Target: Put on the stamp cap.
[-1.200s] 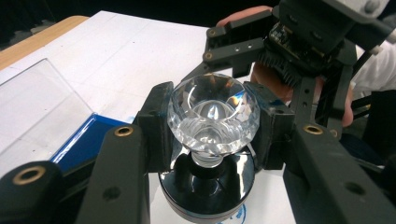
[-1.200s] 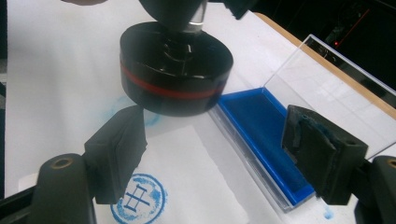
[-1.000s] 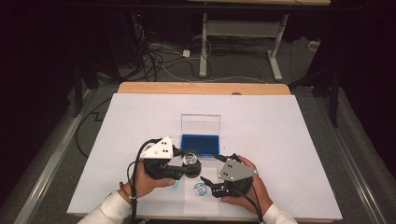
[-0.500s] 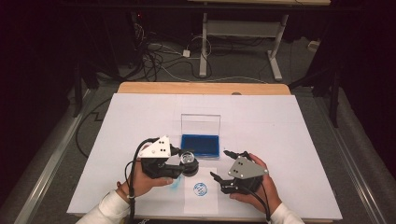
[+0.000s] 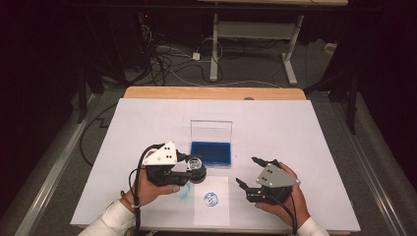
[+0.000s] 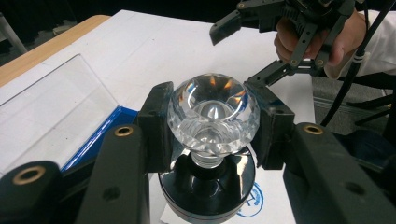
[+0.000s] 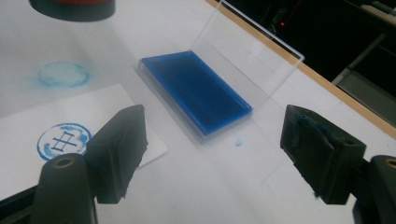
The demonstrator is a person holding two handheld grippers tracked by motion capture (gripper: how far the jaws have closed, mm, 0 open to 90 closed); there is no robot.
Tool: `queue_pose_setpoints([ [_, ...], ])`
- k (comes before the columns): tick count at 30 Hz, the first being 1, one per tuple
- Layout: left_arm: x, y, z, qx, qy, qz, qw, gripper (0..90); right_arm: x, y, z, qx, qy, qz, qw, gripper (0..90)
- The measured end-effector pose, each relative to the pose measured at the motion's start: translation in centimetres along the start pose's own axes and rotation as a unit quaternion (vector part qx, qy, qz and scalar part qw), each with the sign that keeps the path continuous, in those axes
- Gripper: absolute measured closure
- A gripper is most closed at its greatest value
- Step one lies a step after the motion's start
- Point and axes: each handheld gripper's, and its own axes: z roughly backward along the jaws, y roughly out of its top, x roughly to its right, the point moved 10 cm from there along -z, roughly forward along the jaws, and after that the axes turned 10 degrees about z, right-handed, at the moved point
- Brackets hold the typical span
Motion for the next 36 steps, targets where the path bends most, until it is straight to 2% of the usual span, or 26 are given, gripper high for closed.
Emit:
queue_pose_setpoints([
  [12,-0.6,0.3,0.5,0.002,0.016,-0.006,0.9998,54.2,1.0,-2.1,1.7,-0.009,-0.024,-0.015,0.9996,22.6],
  [30,-2.1,0.5,1.5,0.006,0.042,-0.008,0.9991,54.2,2.0,-4.9,3.7,-0.024,-0.04,-0.044,0.9979,22.9],
  [36,-2.8,0.6,1.6,0.006,0.048,-0.006,0.9988,54.2,2.3,-5.5,3.7,-0.029,-0.043,-0.049,0.9974,22.9],
])
